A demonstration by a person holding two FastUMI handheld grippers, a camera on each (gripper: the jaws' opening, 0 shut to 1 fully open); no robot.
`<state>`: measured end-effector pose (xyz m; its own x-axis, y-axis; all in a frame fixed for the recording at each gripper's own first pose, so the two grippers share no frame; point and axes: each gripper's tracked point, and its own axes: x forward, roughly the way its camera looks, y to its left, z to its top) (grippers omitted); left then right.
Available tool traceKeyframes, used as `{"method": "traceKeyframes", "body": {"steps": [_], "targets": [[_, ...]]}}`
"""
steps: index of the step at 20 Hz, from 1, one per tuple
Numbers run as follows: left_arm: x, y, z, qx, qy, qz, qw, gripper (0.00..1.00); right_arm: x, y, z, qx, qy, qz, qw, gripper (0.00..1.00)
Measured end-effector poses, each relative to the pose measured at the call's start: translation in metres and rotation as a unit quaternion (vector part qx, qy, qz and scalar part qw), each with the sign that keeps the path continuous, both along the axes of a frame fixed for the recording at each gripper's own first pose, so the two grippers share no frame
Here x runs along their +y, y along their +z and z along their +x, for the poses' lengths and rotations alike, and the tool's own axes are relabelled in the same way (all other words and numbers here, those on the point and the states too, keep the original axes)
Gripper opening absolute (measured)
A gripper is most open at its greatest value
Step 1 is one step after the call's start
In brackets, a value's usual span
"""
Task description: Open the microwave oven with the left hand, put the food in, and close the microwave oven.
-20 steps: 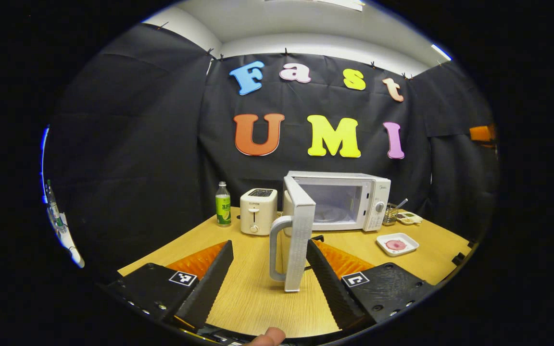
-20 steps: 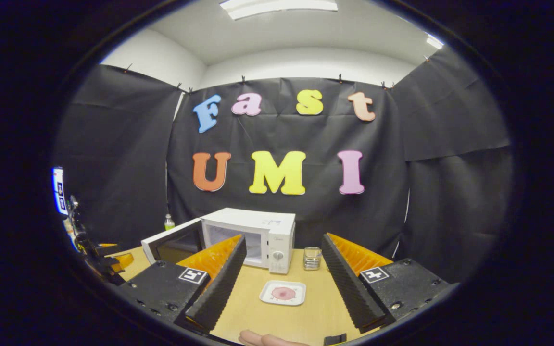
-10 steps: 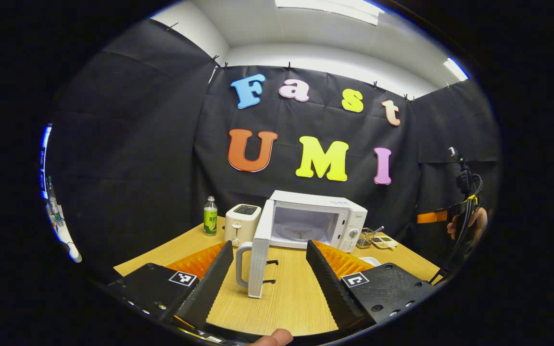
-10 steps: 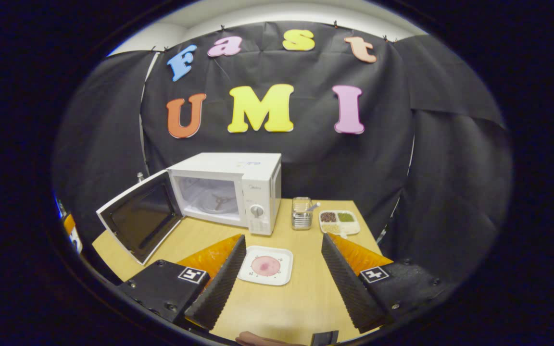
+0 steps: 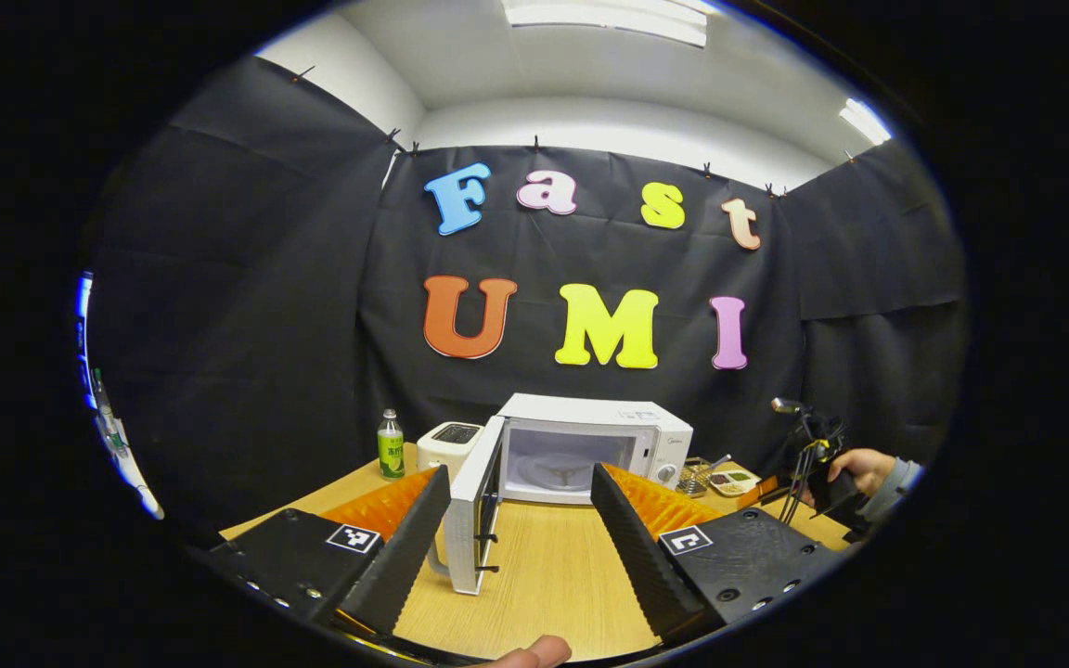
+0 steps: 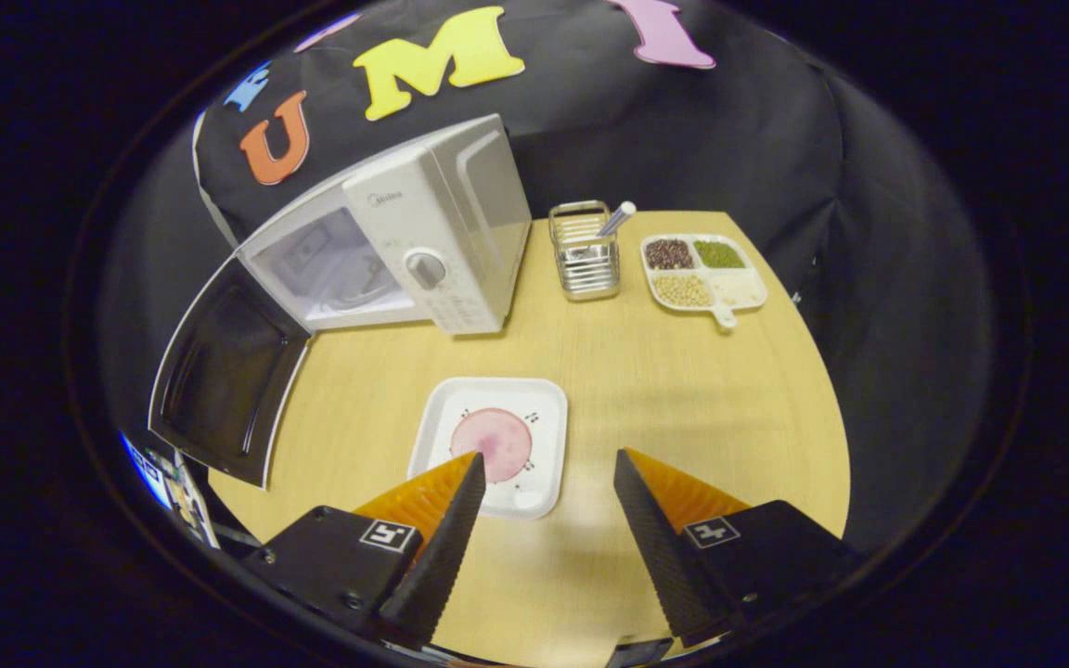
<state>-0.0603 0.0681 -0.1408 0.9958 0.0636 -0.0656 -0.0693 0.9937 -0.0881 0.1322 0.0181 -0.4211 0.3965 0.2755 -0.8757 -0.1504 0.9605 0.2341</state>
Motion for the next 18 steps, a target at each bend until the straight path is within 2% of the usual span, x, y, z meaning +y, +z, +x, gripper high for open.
{"method": "traceKeyframes", "body": {"steps": [3,5,6,7,8,9,10,11,13,15,16,17,18], "targets": [[-0.015,0.006,0.009,-0.006,-0.003,-0.023,1.000,0.93,0.005,-0.033,0.013,0.051,-0.005,0.021,0.998,0.85],[-0.020,0.009,0.016,-0.003,-0.005,-0.016,1.000,0.93,0.008,-0.052,0.017,0.085,-0.003,0.022,0.996,0.77],[-0.022,0.012,0.019,-0.003,-0.003,-0.012,1.000,0.93,0.008,-0.060,0.016,0.104,-0.002,0.020,0.994,0.65],[-0.024,0.014,0.023,-0.004,-0.003,-0.007,1.000,0.93,0.008,-0.068,0.014,0.122,-0.002,0.018,0.992,0.61],[-0.029,0.015,0.025,-0.003,-0.007,-0.003,1.000,0.93,0.008,-0.075,0.013,0.138,0.000,0.018,0.990,0.53],[-0.033,0.014,0.026,-0.001,-0.011,0.000,1.000,0.93,0.009,-0.081,0.012,0.152,0.002,0.020,0.988,0.39],[-0.037,0.015,0.028,-0.002,-0.014,0.002,1.000,0.93,0.011,-0.086,0.012,0.164,0.003,0.024,0.986,0.47],[-0.039,0.013,0.031,-0.003,-0.017,0.005,1.000,0.93,0.013,-0.089,0.014,0.171,0.003,0.031,0.985,0.47],[-0.042,0.008,0.034,0.002,-0.017,0.012,1.000,0.93,0.018,-0.093,0.019,0.181,0.006,0.040,0.983,0.38],[-0.047,0.005,0.037,0.012,-0.022,0.012,1.000,0.93,0.015,-0.097,0.023,0.194,0.029,0.025,0.980,0.26],[-0.049,0.004,0.037,0.016,-0.024,0.012,1.000,0.93,0.015,-0.098,0.026,0.198,0.041,0.030,0.979,0.13],[-0.049,0.003,0.037,0.017,-0.023,0.011,1.000,0.93,0.021,-0.100,0.029,0.202,0.042,0.051,0.977,0.05],[-0.049,0.003,0.037,0.017,-0.023,0.010,1.000,0.93,0.021,-0.099,0.029,0.212,0.039,0.068,0.974,0.04]]}}
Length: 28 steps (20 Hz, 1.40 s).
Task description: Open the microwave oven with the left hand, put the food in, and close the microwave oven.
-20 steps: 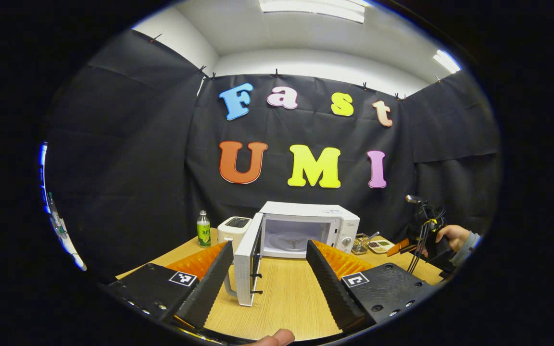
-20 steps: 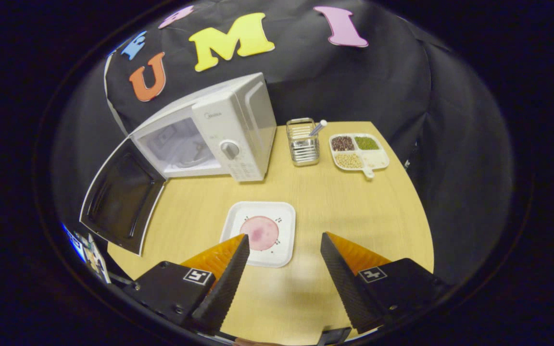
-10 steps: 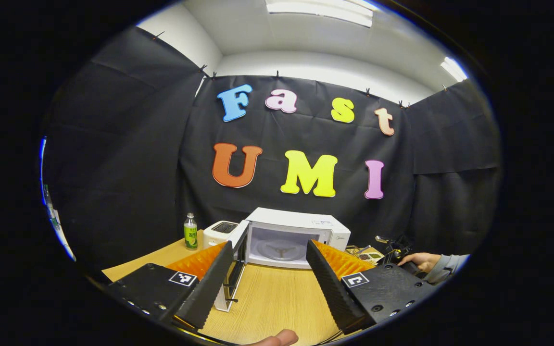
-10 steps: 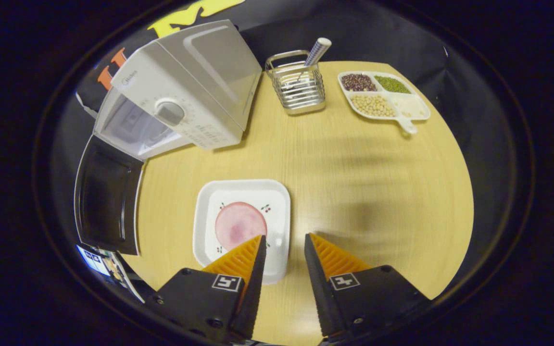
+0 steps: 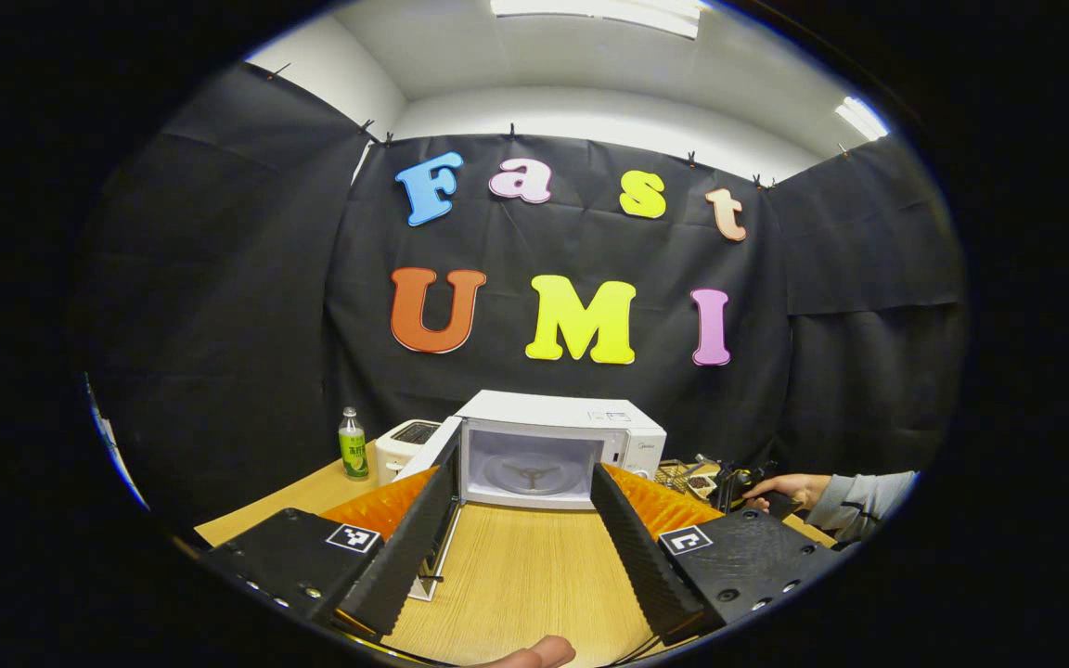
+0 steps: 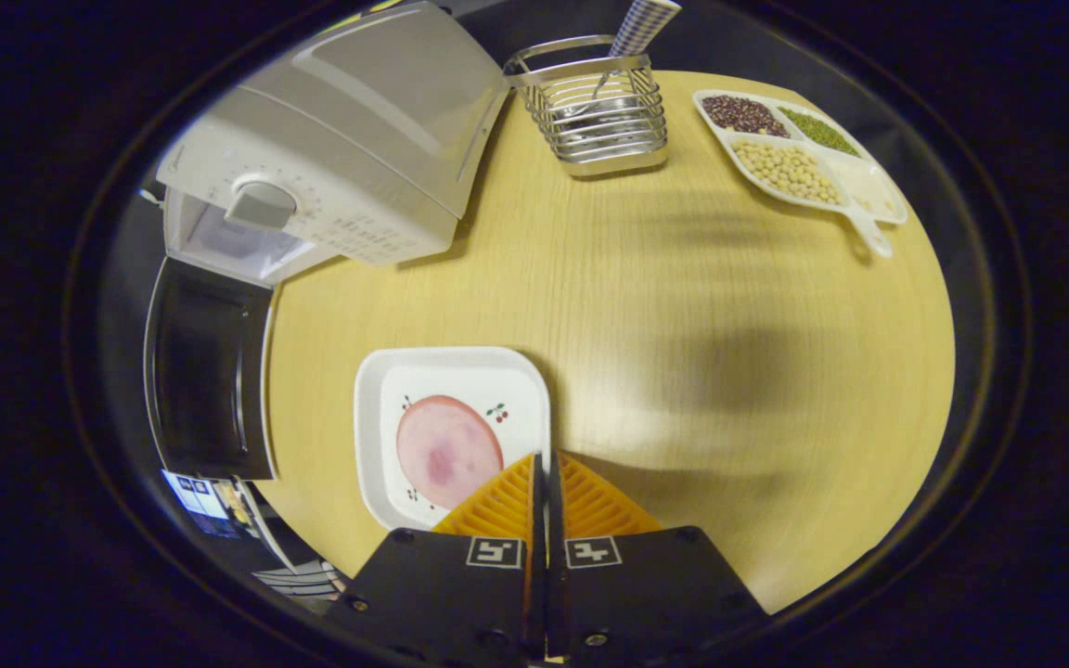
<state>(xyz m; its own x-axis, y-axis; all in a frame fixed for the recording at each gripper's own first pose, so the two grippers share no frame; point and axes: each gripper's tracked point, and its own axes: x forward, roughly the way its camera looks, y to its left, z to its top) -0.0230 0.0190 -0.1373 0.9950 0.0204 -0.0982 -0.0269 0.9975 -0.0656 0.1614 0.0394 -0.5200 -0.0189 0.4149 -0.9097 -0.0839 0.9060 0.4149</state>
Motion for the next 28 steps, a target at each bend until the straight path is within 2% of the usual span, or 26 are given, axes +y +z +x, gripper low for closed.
{"method": "traceKeyframes", "body": {"steps": [8,12,15,17,22,25,28], "targets": [[-0.010,0.006,-0.012,-0.001,-0.017,0.006,1.000,0.93,-0.004,0.011,-0.023,0.022,-0.115,0.104,0.988,0.04],[-0.015,0.004,-0.018,0.002,-0.027,0.010,1.000,0.93,-0.002,0.036,-0.035,-0.001,-0.129,0.136,0.982,0.04],[-0.019,0.005,-0.022,-0.001,-0.037,0.013,0.999,0.93,0.005,0.050,-0.044,-0.012,-0.142,0.135,0.981,0.04],[-0.016,0.004,-0.026,-0.004,-0.039,0.017,0.999,0.93,0.016,0.059,-0.050,-0.013,-0.157,0.142,0.977,0.04],[0.000,0.001,-0.039,-0.008,-0.033,0.024,0.999,0.93,0.050,0.067,-0.062,-0.017,-0.233,0.129,0.964,0.04],[0.009,-0.001,-0.045,-0.008,-0.033,0.021,0.999,0.93,0.086,0.076,-0.076,-0.007,-0.250,0.138,0.958,0.04],[0.026,-0.004,-0.050,-0.009,-0.023,0.017,1.000,0.93,0.120,0.091,-0.072,-0.041,-0.286,0.148,0.946,0.04]]}}
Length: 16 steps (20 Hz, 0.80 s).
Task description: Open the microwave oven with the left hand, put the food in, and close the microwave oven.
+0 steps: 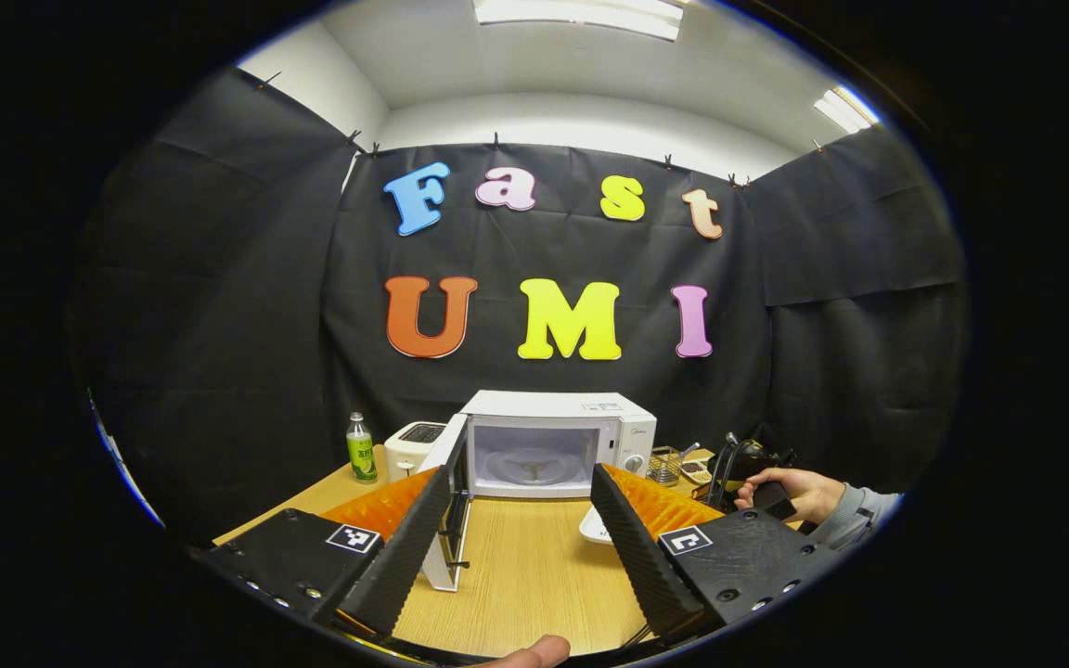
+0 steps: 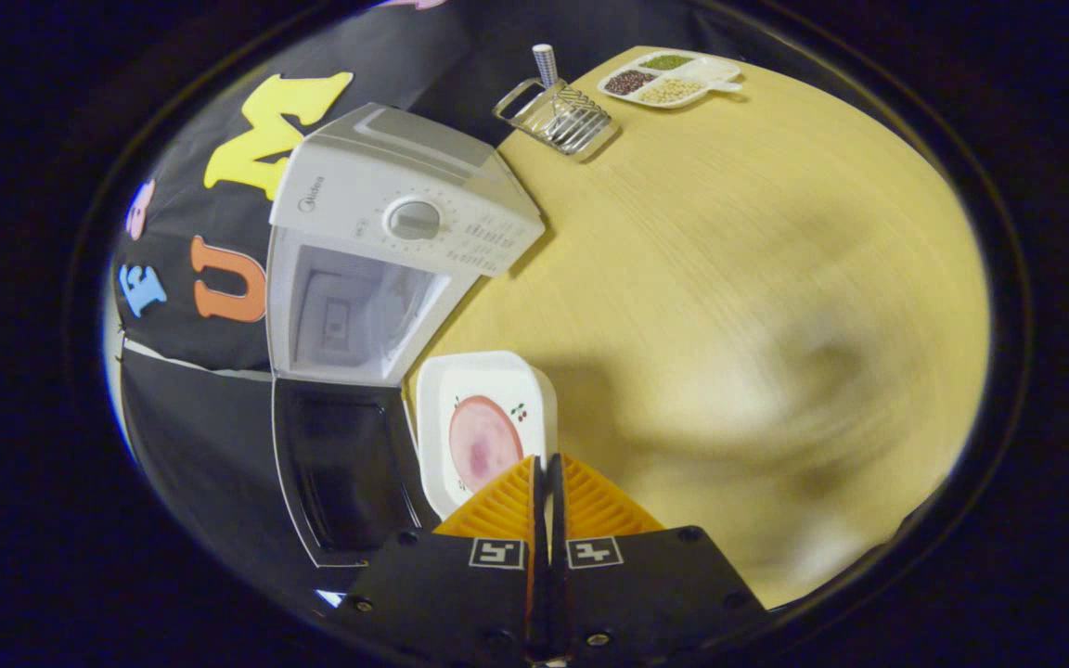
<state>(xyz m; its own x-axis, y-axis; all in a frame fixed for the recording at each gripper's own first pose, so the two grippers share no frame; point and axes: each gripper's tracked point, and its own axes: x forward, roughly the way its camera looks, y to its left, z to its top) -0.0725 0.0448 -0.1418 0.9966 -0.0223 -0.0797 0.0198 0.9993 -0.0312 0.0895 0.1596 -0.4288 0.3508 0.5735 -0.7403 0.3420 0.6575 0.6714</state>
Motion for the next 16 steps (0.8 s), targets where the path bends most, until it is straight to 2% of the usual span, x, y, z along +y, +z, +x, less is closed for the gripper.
{"method": "traceKeyframes", "body": {"steps": [4,6,11,16], "targets": [[0.021,-0.004,-0.004,0.003,0.012,-0.015,1.000,0.93,0.044,0.018,0.029,-0.055,-0.079,0.011,0.995,0.04],[0.028,-0.004,-0.006,0.004,0.012,-0.017,1.000,0.93,0.065,0.021,0.043,-0.070,-0.099,0.016,0.992,0.04],[0.052,-0.007,-0.013,0.004,0.025,0.004,1.000,0.93,0.125,0.014,0.064,-0.040,-0.154,0.043,0.986,0.04],[0.058,-0.007,-0.015,0.006,0.025,0.004,1.000,0.93,0.174,-0.004,0.085,-0.010,-0.201,0.060,0.978,0.04]]}}
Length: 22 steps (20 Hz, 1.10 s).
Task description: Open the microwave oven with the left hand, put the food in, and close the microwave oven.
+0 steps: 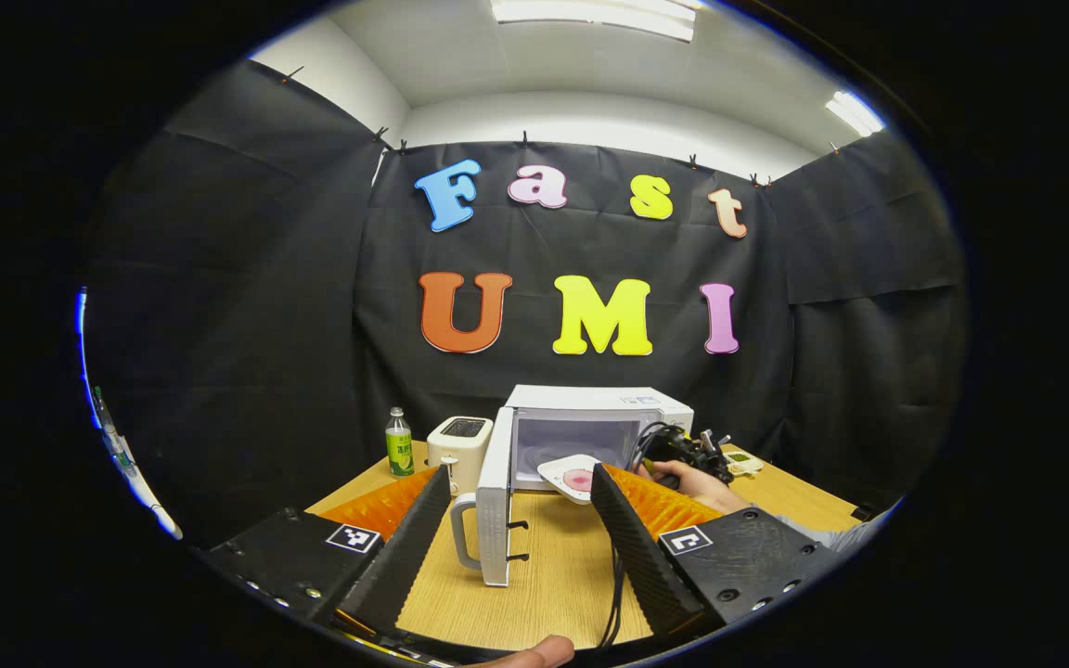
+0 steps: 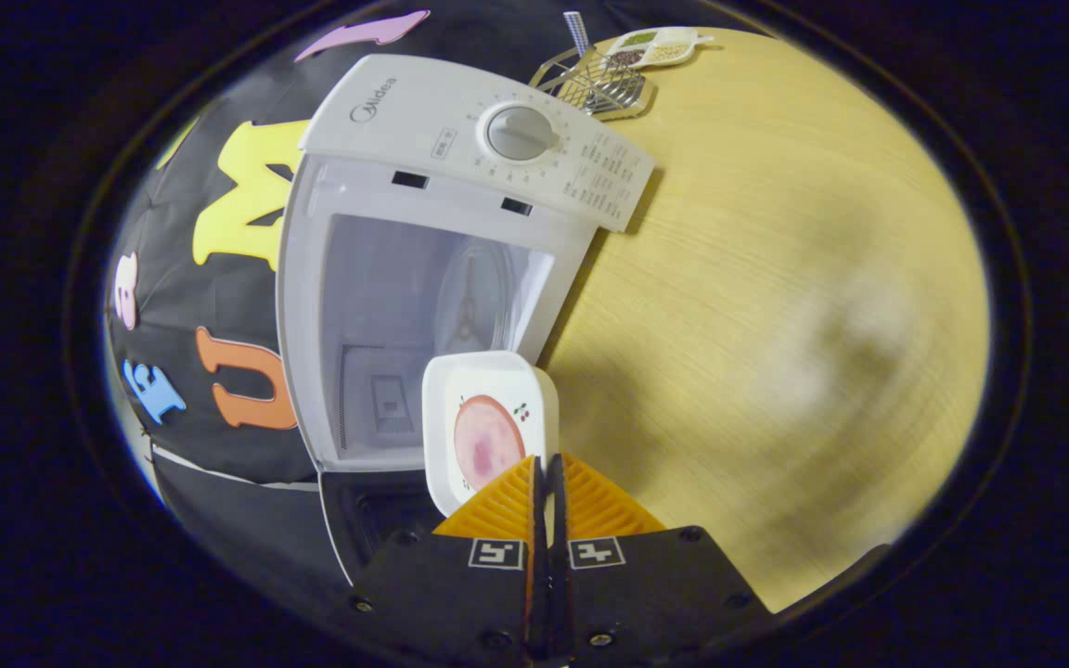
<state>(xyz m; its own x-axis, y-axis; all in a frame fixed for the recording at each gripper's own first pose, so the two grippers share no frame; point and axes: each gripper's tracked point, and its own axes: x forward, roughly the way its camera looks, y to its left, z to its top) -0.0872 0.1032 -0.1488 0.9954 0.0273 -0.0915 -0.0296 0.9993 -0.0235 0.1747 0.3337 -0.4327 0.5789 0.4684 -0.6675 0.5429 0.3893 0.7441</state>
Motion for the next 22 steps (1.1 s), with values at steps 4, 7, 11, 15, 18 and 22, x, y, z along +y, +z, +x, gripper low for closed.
{"method": "traceKeyframes", "body": {"steps": [4,7,11,15,18,22], "targets": [[0.011,-0.008,-0.001,0.009,0.008,0.003,1.000,0.93,0.016,-0.009,0.030,-0.004,-0.052,-0.016,0.998,0.05],[0.017,-0.015,-0.002,0.020,0.011,0.007,1.000,0.94,0.019,-0.013,0.054,-0.021,-0.092,-0.029,0.995,0.04],[0.024,-0.013,-0.002,0.017,0.013,0.001,1.000,0.93,0.022,-0.021,0.086,-0.032,-0.122,-0.036,0.991,0.05],[0.023,-0.017,0.002,0.022,0.005,-0.014,1.000,0.93,0.019,-0.033,0.110,-0.053,-0.157,-0.068,0.984,0.05],[0.032,-0.020,0.005,0.020,0.014,-0.012,1.000,0.93,0.030,-0.040,0.125,-0.062,-0.160,-0.064,0.983,0.07],[0.034,-0.026,0.008,0.026,0.011,-0.018,0.999,0.93,0.042,-0.041,0.139,-0.082,-0.147,-0.066,0.983,0.08]]}}
